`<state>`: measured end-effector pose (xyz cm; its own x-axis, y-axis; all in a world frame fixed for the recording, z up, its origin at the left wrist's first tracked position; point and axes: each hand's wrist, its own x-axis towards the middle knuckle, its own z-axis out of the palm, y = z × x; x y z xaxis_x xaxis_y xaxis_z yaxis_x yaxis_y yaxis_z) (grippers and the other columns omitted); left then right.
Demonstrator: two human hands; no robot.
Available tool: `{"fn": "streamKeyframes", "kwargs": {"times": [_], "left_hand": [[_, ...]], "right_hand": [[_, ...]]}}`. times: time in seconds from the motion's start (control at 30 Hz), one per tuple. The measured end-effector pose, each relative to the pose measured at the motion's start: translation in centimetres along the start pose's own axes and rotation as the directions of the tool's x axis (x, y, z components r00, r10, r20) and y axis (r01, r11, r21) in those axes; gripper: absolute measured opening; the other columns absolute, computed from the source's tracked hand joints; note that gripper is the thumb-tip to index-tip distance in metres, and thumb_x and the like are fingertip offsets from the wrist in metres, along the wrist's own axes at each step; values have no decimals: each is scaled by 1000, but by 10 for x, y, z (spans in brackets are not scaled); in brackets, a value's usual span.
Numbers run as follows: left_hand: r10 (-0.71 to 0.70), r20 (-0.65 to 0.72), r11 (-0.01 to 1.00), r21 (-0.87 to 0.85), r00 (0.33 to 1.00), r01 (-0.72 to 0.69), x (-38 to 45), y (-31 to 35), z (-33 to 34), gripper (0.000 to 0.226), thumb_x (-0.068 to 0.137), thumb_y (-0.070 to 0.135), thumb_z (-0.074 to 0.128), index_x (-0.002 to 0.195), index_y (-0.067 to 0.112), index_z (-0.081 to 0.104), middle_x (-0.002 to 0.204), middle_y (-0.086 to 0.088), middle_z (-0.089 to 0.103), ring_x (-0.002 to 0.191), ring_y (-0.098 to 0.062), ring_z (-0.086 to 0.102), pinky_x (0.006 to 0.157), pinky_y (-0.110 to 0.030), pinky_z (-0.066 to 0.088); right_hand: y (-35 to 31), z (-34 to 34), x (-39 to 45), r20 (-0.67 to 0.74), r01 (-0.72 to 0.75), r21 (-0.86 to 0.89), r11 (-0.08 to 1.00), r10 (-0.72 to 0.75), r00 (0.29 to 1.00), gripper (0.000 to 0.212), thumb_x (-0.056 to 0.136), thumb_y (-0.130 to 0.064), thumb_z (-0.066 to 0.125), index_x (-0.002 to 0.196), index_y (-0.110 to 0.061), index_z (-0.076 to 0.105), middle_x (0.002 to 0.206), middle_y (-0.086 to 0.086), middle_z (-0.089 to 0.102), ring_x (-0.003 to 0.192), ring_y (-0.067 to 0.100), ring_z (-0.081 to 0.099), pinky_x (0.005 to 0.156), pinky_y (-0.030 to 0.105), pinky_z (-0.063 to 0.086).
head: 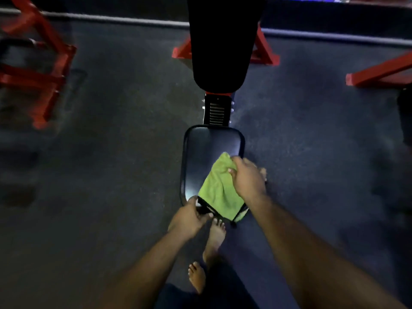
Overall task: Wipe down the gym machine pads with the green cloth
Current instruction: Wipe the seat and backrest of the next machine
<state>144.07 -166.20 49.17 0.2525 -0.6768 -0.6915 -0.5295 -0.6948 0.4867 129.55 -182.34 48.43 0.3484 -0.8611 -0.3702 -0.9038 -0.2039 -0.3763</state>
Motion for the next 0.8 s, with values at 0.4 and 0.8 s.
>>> {"fn": "streamKeyframes", "kwargs": {"times": [0.4,0.8], "left_hand": [[437,-185,809,508,880,-295,191,-45,11,70,99,49,28,162,17,22,171,-4,9,158,-22,2,124,-60,8],[484,-159,742,595,860,-308,201,-53,15,84,94,47,39,162,9,10,172,-7,1,158,-24,-5,125,-60,4]], "right_hand": [[7,143,18,18,-243,-45,969,244,970,77,93,-80,29,159,-51,1,171,-3,-16,156,37,-12,96,68,47],[4,136,46,-89,-231,-66,971,225,970,64,96,-62,29,157,-54,10,172,-8,-4,154,38,10,94,67,48]]}}
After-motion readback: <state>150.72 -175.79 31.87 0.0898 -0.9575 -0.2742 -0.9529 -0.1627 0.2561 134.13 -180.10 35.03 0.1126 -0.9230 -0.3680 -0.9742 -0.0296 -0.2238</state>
